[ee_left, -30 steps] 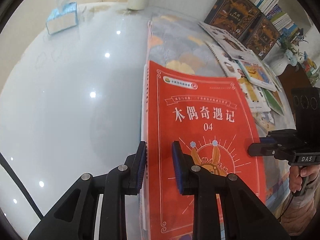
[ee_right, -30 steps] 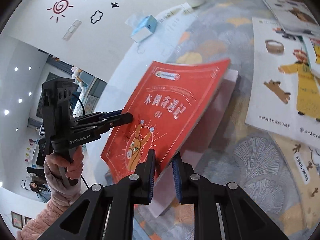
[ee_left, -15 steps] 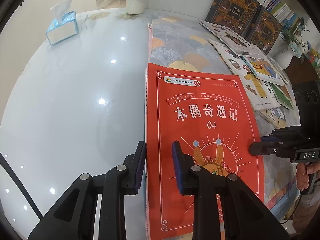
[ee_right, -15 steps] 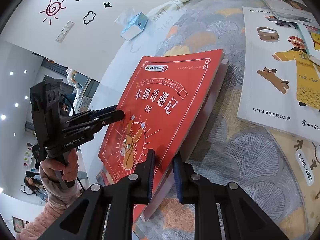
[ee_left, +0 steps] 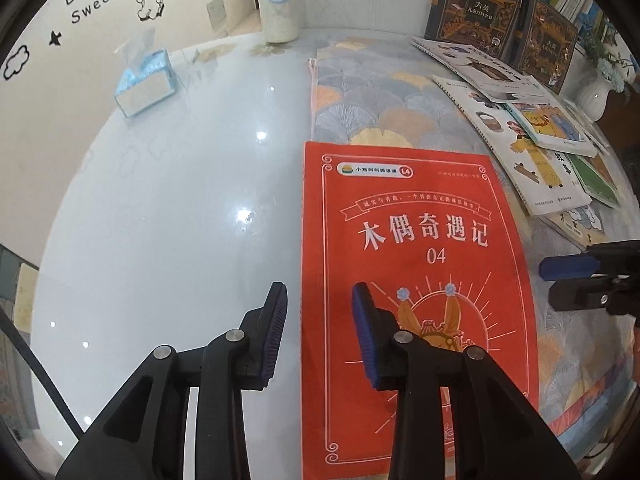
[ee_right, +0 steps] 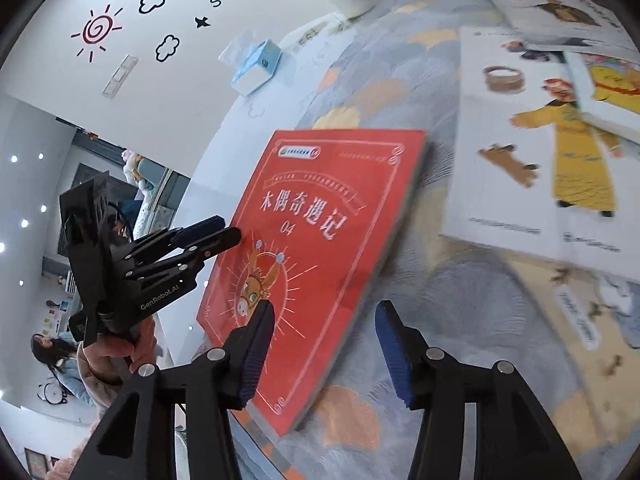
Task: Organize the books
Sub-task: 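Lower the red book onto the table and open the left tool, then move the left tool back to the yellow-chick book on the pile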
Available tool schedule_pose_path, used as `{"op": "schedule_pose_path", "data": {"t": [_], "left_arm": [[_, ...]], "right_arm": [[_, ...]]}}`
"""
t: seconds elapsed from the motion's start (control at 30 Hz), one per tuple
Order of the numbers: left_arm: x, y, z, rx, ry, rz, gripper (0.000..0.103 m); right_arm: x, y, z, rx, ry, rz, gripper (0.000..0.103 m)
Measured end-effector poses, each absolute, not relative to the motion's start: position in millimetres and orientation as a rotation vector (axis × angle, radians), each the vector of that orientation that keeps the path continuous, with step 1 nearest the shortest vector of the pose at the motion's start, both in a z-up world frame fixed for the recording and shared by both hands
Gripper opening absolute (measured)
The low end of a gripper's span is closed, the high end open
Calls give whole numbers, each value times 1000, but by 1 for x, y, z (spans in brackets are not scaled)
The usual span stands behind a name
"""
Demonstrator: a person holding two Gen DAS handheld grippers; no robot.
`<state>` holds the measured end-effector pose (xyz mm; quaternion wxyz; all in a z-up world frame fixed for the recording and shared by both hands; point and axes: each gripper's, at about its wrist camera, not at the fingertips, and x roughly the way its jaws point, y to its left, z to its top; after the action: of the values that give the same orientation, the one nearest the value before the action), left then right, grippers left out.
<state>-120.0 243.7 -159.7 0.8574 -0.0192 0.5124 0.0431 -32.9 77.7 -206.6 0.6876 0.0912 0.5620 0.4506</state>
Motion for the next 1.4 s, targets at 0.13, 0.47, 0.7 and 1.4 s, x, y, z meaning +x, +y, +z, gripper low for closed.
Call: {"op": "schedule_pose_path", "data": {"t": [0.13,0.47,0.7,1.4], "left_arm": [[-120,234,-147,-29,1047,105,31],[-84,156,-135,-94,1041,-39,31],[-32,78,-146,-251,1029,-184,31],[23,14,-185,-559,952,-392,31]], "right_arm": [[-33,58,-206,222,1248,993,51],[-32,-25,-202,306,1175,935,51],[-15,-127,-194,424,1086,801,51],[148,-174,-220,653,1028,805,53]]}}
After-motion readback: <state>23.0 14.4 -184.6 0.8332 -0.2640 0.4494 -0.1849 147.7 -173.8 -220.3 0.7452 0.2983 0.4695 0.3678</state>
